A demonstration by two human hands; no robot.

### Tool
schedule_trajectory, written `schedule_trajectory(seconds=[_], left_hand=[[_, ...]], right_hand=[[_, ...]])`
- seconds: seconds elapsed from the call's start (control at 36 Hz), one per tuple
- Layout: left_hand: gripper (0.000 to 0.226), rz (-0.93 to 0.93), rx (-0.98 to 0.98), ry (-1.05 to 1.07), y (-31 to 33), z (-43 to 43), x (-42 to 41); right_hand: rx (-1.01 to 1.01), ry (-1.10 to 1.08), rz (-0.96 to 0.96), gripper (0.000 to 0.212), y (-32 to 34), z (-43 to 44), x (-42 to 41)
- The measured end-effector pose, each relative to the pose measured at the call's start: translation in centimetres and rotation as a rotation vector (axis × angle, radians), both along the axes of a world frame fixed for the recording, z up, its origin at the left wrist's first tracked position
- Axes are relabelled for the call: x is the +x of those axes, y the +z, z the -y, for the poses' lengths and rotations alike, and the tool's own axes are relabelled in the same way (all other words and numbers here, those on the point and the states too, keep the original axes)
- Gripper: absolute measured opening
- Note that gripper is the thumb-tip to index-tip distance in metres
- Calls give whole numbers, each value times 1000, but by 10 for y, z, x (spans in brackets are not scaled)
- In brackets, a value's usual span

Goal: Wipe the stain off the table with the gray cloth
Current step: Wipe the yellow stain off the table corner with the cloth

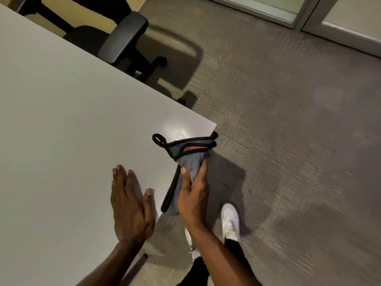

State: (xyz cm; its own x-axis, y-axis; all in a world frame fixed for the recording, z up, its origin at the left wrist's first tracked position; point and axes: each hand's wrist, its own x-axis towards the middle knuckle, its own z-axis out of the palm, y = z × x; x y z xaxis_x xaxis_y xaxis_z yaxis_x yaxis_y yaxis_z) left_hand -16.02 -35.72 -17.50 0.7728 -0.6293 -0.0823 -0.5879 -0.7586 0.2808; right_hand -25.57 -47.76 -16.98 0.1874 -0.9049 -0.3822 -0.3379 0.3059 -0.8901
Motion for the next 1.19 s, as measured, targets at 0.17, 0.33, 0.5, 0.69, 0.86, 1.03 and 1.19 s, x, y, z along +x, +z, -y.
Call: schedule_trajectory(seconds=[0.17, 0.33, 0.5, 0.69, 0.86, 1.03, 1.19], left_hand=[[79, 14, -12, 2, 0, 0, 0], [78, 29, -11, -15, 3, 1, -2], [75, 47, -32, 0, 3, 0, -3], [72, 85, -35, -24, -3, -4, -1], [74, 90, -35, -33, 1, -5, -3], [75, 105, -23, -30, -1, -4, -3], [73, 131, -12, -67, -1, -3, -6]], right_hand=[[84, 66, 57, 68, -3, -22, -14], [120, -88, 134, 71, -11, 30, 0], [18, -91, 105, 73, -10, 29, 10], [92, 94, 119, 67, -9, -53, -21], [212, 49, 181, 64, -6, 0, -25], [128, -96, 187, 56, -12, 73, -3], [20, -9, 165, 71, -8, 18, -13]])
